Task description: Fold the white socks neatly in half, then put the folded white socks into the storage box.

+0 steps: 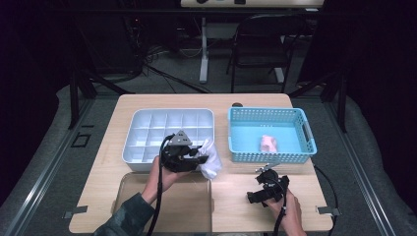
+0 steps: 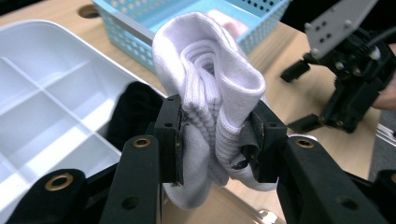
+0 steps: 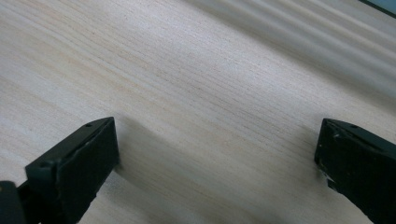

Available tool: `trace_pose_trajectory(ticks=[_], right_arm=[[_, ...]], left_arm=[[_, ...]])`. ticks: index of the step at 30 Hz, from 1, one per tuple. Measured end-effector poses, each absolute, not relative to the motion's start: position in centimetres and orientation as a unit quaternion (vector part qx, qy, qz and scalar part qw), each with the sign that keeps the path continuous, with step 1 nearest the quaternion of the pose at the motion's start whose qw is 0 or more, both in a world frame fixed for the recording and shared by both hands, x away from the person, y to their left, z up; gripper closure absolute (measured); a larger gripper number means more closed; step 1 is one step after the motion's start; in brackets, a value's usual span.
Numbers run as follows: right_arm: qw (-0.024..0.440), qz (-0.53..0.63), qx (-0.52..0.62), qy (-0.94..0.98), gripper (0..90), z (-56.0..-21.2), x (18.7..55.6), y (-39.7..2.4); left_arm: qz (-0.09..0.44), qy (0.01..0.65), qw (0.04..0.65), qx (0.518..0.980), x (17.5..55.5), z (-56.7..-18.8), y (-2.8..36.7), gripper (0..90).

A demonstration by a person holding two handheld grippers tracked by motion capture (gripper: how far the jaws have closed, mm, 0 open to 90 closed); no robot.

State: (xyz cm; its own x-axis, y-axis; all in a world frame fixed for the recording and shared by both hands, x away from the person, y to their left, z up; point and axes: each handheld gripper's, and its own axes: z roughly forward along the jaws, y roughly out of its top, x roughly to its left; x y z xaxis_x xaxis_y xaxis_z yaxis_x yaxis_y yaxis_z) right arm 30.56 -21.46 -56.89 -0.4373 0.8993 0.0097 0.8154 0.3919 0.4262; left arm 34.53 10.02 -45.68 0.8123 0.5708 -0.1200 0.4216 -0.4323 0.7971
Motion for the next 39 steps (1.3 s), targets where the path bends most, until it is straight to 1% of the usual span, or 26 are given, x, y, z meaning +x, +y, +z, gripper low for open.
trace_pose_trajectory(ticks=[13,21,27,32,39], right_arm=[[0.113,0.188,0.520,0.825,0.0,-56.9,30.6,-21.4],[0.115,0.190,0.522,0.824,0.0,-56.9,30.5,-21.4],[0.113,0.188,0.520,0.825,0.0,-56.9,30.5,-21.4],[0.113,0.188,0.521,0.825,0.0,-56.9,30.5,-21.4],[0.119,0.198,0.528,0.817,0.0,-57.1,30.4,-21.3]], left_arm=[[0.112,0.325,0.455,0.822,35.6,-44.8,12.5,62.7],[0.143,0.336,0.455,0.813,35.8,-44.4,13.6,62.7],[0.176,0.350,0.441,0.807,36.2,-44.4,14.4,62.7],[0.188,0.363,0.432,0.804,36.8,-44.8,15.1,62.7],[0.224,0.364,0.394,0.814,37.1,-46.3,14.5,62.7]])
